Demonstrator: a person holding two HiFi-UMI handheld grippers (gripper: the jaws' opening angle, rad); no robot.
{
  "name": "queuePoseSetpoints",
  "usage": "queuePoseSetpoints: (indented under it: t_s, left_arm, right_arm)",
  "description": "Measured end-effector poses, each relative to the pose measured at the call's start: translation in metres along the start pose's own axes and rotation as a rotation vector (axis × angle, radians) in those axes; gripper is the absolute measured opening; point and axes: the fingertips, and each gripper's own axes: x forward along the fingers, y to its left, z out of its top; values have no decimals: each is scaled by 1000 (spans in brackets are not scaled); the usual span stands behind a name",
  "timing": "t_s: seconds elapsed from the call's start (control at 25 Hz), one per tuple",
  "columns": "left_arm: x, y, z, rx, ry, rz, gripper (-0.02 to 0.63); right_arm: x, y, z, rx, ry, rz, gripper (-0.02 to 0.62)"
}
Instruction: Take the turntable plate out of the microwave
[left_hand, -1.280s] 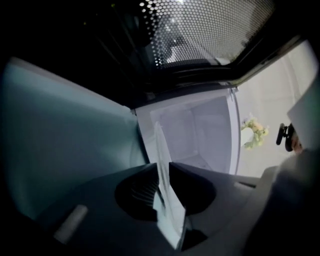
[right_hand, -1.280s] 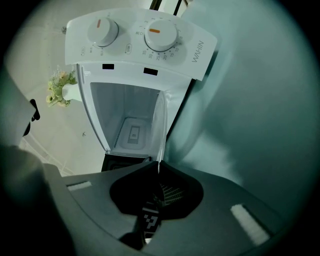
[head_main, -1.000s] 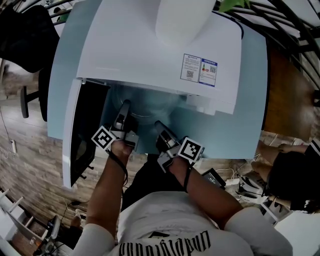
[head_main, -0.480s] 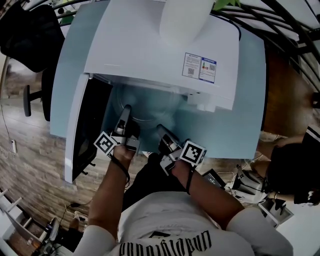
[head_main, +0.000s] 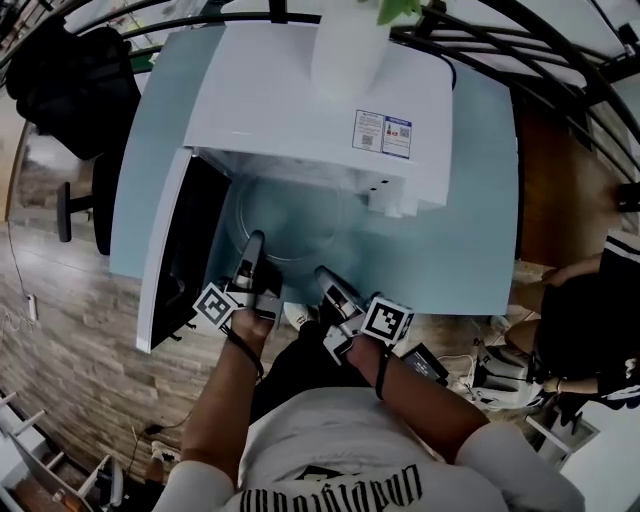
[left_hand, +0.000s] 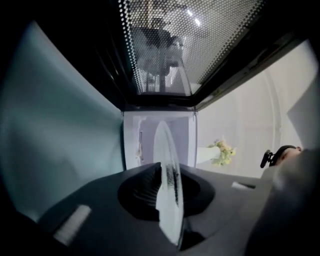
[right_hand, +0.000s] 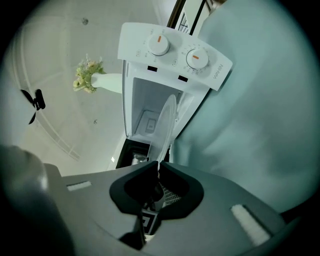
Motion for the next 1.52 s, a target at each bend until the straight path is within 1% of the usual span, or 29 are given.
queuePoseSetpoints:
  t_s: [0.24, 0.36, 0.52, 0.76, 1.04, 1.16, 1.28, 1.52]
  left_arm:
    - [-20, -23, -9, 0, -17, -28, 84]
    - [-31, -39, -17, -4, -17, -35, 84]
    - [-44, -61, -27, -4, -14, -48, 84]
    - [-53, -94, -47, 4, -24, -71, 84]
    - [-61, -129, -77, 32, -51, -88, 84]
    - [-67, -142, -95, 30, -69, -96, 84]
    - [-74, -156, -113, 55, -72, -103, 84]
    - [-96, -179, -149, 69, -103, -110, 84]
  right_arm:
    - [-20, 20, -11, -46, -13, 38, 12]
    - [-36, 28, -18, -64, -19, 27, 14]
    - [-55, 47, -27, -95, -7, 39, 14]
    - [-86, 69, -23, -150, -1, 58, 15]
    - [-123, 93, -14, -182, 16, 116, 17]
    - [-145, 94, -11, -198, 31, 118, 17]
    - [-167, 96, -12, -210, 46, 122, 17]
    - [-210, 110, -16, -238, 71, 168, 18]
